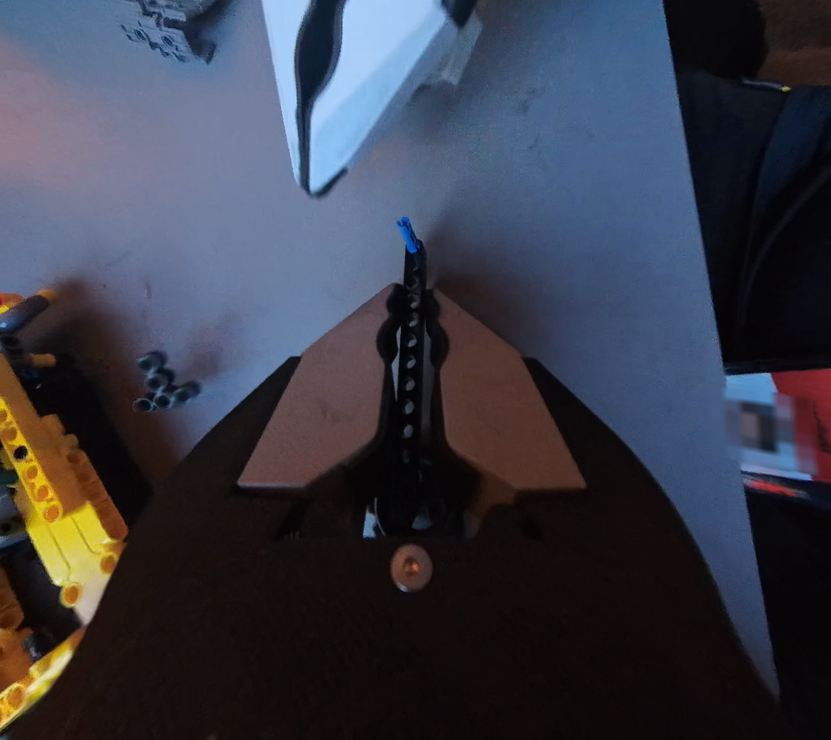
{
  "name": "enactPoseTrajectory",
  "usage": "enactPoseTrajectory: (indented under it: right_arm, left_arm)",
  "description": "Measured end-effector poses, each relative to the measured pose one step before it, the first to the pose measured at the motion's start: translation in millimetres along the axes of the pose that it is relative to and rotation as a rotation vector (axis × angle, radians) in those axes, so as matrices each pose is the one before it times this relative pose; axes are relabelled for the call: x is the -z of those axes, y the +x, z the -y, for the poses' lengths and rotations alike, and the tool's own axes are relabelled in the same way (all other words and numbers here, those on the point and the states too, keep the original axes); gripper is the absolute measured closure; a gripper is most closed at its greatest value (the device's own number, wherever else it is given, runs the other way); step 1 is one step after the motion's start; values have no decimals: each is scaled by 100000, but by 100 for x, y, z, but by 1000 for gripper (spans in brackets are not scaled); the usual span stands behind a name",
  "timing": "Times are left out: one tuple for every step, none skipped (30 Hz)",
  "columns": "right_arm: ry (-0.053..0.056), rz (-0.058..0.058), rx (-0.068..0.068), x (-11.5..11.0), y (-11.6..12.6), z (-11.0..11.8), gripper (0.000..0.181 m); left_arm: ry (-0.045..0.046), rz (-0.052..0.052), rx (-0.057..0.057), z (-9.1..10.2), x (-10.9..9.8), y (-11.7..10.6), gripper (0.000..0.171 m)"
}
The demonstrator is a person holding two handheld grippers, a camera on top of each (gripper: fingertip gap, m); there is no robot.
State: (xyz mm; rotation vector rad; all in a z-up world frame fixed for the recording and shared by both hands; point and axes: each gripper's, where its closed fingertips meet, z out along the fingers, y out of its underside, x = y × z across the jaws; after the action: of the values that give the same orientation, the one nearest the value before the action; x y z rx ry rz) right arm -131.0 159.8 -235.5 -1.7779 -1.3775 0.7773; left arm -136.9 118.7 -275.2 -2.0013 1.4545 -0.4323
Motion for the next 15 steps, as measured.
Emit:
enactPoseTrajectory:
  right_arm:
    - [2180,1125,-1885,440,170,158,181]
    - [2331,3581,-2445,401,-230,222,181]
    - [1915,5902,-2474,320,-630,200,179]
    - [1372,7079,-1957,220,-931,129,171]
    - [607,5385,-1445,86,-795,-20,164]
    - [-59,2077,-1028,-22,-370,-188,163]
    - [-498,266,-840,-64,-141,-285,164]
    - [-1030,-323,-914,-53,-26,-336,166]
    - [-890,-1526,-846,-7,203,-260,169]
    - [-33,-1806,-591,48,255,-133,169]
    - [885,-901,-1089,62,155,-30,172]
    - [1525,-54,-2003,13,68,35,173]
    - [1223,1675,-1826,-14,-174,47,169]
    - [546,2601,-1138,-44,-380,48,167]
    - [879,1954,-432,-44,-380,159,163]
  left_arm:
    - [931,-3230,3419,-35,34,165,164]
    - [1043,-5546,5118,-9,-18,397,165]
    - [1696,-6703,5787,69,-55,516,165]
    - [2488,-6316,5437,131,-56,461,165]
    - [2777,-4331,4779,161,-24,187,164]
    - [2327,-2417,3906,201,145,-55,165]
    - [1223,-1230,3084,81,193,-142,165]
    - [858,-679,2393,46,189,-139,165]
    - [1652,-54,793,165,179,-100,165]
    - [1846,-770,-151,219,164,122,165]
    - [1377,-1891,220,178,117,267,166]
    - [1392,-2316,1029,201,62,284,166]
    - [1385,-1229,1098,190,46,86,165]
    - [685,-280,591,86,35,-35,165]
    - [618,-723,133,96,45,77,165]
